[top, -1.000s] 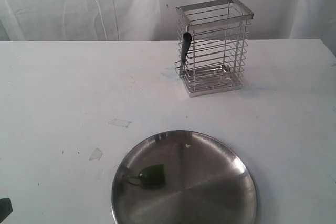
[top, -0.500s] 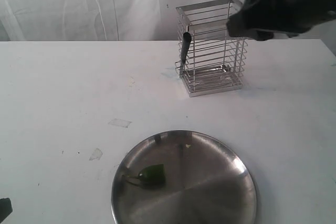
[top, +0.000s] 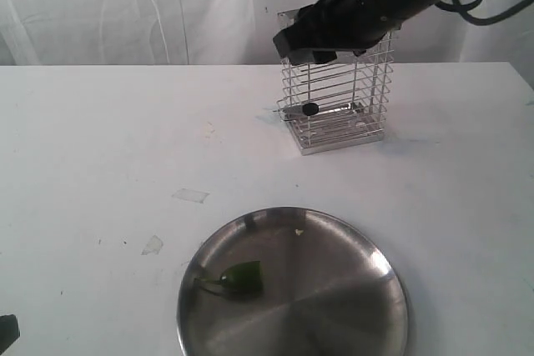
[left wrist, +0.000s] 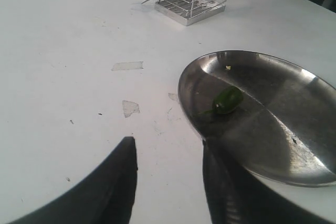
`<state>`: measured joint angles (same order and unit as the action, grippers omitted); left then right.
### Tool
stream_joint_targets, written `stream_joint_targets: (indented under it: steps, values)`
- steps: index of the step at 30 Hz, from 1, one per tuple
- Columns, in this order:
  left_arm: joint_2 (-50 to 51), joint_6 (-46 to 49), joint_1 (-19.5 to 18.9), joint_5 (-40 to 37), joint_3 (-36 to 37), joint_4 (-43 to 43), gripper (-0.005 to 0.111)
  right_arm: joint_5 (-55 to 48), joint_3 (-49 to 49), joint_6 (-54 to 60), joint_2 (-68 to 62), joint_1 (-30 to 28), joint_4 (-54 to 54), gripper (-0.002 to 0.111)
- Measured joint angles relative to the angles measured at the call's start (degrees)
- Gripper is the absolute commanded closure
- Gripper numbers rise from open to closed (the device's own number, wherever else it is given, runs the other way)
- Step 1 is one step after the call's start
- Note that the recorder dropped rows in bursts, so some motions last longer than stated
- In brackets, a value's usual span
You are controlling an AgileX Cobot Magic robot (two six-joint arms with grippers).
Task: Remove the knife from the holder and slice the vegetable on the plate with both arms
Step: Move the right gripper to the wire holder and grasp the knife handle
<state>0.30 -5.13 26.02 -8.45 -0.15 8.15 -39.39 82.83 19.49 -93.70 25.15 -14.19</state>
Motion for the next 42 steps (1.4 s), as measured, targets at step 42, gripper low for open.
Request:
stream_joint_targets:
  steps: [42]
  values:
    - [0.0, 0.0, 0.0, 0.0, 0.0, 0.0, 0.061, 19.4, -17.3, 34.1, -2.5, 4.2, 14.2, 0.062]
